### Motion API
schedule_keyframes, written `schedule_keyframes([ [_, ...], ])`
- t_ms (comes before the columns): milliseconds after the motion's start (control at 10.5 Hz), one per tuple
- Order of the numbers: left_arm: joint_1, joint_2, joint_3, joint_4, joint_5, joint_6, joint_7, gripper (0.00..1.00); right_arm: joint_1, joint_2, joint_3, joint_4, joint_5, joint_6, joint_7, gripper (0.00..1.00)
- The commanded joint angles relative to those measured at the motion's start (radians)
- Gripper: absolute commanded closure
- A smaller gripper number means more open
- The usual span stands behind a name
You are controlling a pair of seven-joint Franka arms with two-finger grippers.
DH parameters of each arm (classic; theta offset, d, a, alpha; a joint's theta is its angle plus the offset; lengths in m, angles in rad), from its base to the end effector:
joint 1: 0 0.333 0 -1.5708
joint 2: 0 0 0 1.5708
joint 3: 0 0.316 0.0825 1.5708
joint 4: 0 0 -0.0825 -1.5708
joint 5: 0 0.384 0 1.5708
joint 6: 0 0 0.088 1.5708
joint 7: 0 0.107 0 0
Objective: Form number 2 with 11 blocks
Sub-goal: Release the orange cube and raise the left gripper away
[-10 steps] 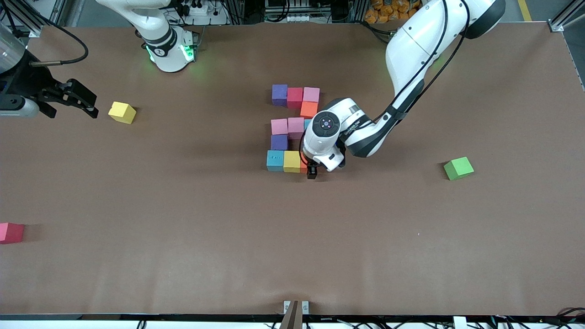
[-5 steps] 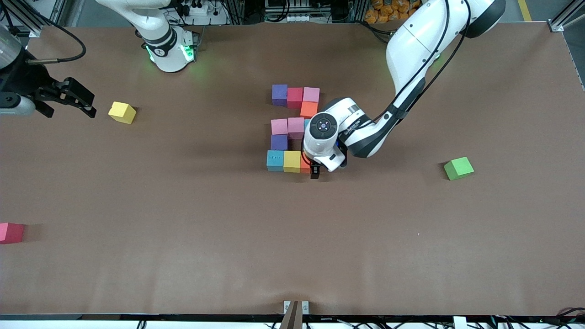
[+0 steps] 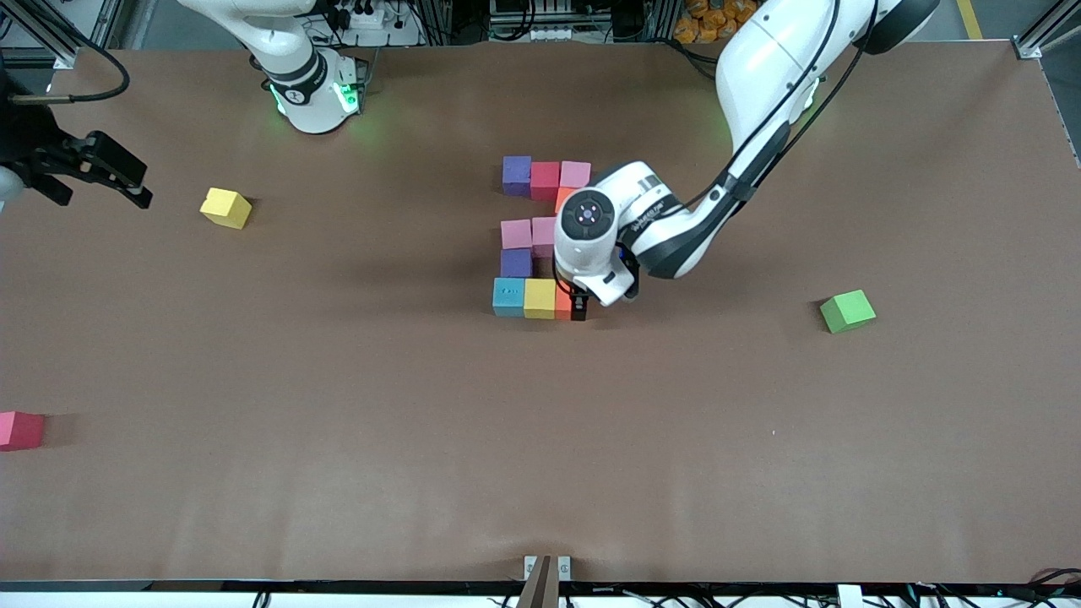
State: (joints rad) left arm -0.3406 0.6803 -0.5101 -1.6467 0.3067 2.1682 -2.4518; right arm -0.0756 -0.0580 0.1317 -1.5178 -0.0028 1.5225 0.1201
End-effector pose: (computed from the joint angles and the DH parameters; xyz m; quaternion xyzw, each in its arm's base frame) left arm 0.4850 -0.4725 0.2496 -0.7293 -0.6827 0.0318 0.0323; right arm 0.5303 0.0320 0.6762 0.9990 -0.0321 0.0314 0.0024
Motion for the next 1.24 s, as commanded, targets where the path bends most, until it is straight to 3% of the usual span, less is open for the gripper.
schedule_keyframes([
  [0, 0.0, -0.071, -0.001, -0.009, -0.009, -0.076, 0.057, 0.0, -0.016, 0.029, 0.009, 0.051, -0.011, -0.028, 0.006, 0.0],
  [191, 0.043, -0.113, 0.008, -0.007, -0.009, -0.105, 0.138, 0.0, -0.015, 0.029, 0.008, 0.051, -0.011, -0.03, 0.007, 0.0],
  [477, 0.208, -0.185, 0.01, -0.002, -0.009, -0.145, 0.333, 0.0, -0.023, 0.029, 0.011, 0.05, -0.008, -0.03, 0.006, 0.0],
  [859, 0.423, -0.186, 0.012, 0.145, -0.005, -0.215, 0.633, 0.0, -0.018, 0.029, 0.011, 0.051, -0.011, -0.036, 0.007, 0.0],
  [1145, 0.501, -0.2, 0.008, 0.169, 0.072, -0.231, 0.752, 0.0, -0.032, 0.027, 0.011, 0.053, -0.009, -0.041, 0.006, 0.0],
])
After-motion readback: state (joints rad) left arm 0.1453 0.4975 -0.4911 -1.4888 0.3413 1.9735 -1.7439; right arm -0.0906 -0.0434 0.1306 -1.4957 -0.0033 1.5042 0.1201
